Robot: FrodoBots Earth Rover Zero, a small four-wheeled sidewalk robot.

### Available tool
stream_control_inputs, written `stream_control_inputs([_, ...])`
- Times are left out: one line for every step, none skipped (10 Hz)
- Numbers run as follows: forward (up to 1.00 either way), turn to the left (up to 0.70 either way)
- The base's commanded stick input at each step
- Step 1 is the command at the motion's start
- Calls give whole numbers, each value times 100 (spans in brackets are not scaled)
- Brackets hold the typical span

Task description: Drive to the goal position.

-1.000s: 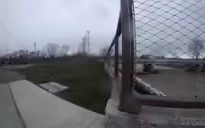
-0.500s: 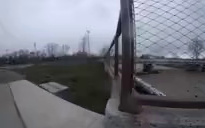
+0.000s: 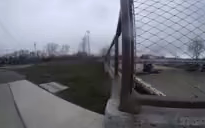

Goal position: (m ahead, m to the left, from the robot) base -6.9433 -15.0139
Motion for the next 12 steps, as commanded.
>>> stream_control_inputs([4,0])
stream_control_inputs([4,0])
stream_control_inputs([4,0])
stream_control_inputs([4,0])
stream_control_inputs([4,0])
stream_control_inputs([4,0])
stream_control_inputs([4,0])
stream_control_inputs([4,0])
stream_control_inputs([4,0])
stream_control_inputs([4,0])
stream_control_inputs([4,0])
stream_control_inputs([4,0])
